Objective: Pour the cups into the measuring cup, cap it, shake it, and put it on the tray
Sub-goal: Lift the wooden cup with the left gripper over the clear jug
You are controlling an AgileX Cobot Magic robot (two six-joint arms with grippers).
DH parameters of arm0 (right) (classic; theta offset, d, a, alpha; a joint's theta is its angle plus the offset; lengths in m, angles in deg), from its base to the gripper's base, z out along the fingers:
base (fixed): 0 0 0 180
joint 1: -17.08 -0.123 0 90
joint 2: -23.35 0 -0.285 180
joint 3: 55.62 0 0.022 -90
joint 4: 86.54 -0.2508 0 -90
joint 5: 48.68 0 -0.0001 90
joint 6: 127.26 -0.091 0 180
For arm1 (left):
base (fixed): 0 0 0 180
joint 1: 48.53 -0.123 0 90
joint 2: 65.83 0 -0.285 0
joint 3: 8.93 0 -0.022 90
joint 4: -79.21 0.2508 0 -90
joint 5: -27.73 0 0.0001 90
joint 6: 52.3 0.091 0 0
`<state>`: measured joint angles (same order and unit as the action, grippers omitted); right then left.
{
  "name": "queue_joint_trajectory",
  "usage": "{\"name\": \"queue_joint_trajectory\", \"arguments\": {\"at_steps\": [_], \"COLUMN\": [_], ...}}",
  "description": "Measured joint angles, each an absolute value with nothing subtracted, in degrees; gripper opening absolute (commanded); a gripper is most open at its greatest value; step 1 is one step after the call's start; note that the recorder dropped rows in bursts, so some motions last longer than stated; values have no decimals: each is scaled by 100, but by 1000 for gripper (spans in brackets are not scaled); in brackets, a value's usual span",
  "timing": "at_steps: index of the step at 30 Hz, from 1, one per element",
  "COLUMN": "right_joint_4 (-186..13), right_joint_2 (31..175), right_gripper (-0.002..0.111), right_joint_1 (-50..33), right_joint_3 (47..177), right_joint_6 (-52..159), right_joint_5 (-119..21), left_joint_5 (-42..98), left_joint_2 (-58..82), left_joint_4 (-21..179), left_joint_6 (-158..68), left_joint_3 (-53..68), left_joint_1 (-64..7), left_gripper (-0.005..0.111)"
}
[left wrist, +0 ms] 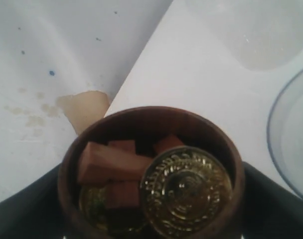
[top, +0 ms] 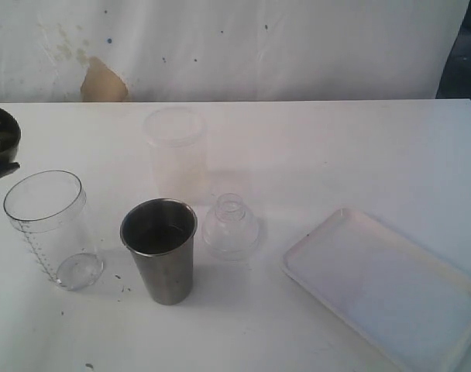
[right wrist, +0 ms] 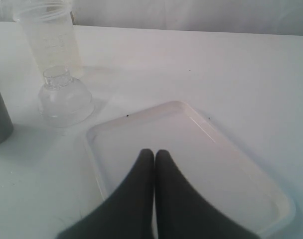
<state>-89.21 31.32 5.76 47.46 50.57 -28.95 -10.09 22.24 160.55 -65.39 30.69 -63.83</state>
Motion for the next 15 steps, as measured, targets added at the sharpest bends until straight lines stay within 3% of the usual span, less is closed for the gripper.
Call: {"name": "queue_joint_trajectory", "arguments": {"at_steps": [7,15], "right_joint_4": [-8921,-8921], "right_joint_2": [3132,3132], "right_gripper": [0,0], "right_joint_1": [576,576], "right_joint_3": [4746,4746], "right_joint_6": [5057,5057], "right_joint_5": [-2895,-2895], "left_joint_5": [167,399], "left_joint_2": [1875,1514], "left_joint_4": [16244,16518], "left_joint_6": [-6176,-5975], "left_joint_3": [3123,3123], "left_joint_1": [-5801,-5347], "left_gripper": [0,0]}}
